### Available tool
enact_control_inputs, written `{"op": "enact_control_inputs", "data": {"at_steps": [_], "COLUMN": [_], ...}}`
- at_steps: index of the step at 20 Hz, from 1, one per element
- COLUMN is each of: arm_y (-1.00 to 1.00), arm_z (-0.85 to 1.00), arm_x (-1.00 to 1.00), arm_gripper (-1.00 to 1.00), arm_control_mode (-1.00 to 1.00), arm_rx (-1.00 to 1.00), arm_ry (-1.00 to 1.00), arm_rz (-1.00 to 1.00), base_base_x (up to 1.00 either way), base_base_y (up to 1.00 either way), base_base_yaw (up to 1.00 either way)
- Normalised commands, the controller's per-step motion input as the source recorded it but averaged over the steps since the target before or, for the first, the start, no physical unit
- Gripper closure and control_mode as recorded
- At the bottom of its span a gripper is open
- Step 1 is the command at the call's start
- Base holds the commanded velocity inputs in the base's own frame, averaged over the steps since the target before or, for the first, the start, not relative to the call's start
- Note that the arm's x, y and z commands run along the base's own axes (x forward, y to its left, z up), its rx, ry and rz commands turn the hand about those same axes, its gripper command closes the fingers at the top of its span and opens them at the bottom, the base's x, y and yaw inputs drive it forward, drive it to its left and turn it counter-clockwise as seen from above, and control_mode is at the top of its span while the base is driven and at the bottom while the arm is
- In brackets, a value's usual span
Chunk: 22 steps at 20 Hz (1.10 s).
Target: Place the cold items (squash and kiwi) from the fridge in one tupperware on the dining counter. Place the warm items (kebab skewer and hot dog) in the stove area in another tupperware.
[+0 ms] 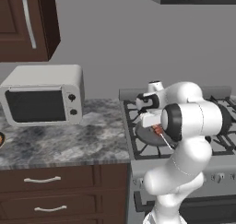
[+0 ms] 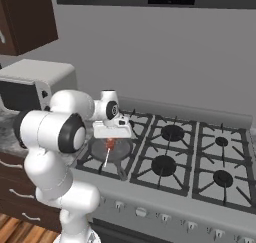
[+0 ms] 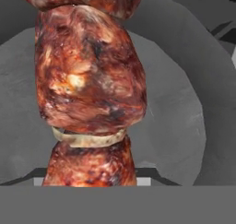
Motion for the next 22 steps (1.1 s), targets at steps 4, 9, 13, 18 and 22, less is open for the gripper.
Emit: {"op": "enact_control_inputs", "data": {"at_steps": [4, 9, 13, 18, 22], "arm_y": [0.00, 0.00, 0.00, 0.09, 0.09], "arm_z": [0.02, 0.46, 0.94, 0.78, 0.73], "arm_x": [-0.46, -0.89, -0.66, -0.57, -0.44], "arm_gripper": [1.00, 1.00, 1.00, 1.00, 1.00], "arm_control_mode": [-1.00, -1.00, -1.00, -1.00, -1.00], "arm_rx": [0.00, 0.00, 0.00, -0.01, -0.07], "arm_ry": [-0.10, -0.26, -0.26, -0.17, -0.14], "arm_rz": [0.00, 0.00, 0.00, 0.00, 0.05], "base_base_x": [0.00, 0.00, 0.00, 0.00, 0.00], "base_base_y": [0.00, 0.00, 0.00, 0.00, 0.00], "base_base_yaw": [0.00, 0.00, 0.00, 0.00, 0.00]}}
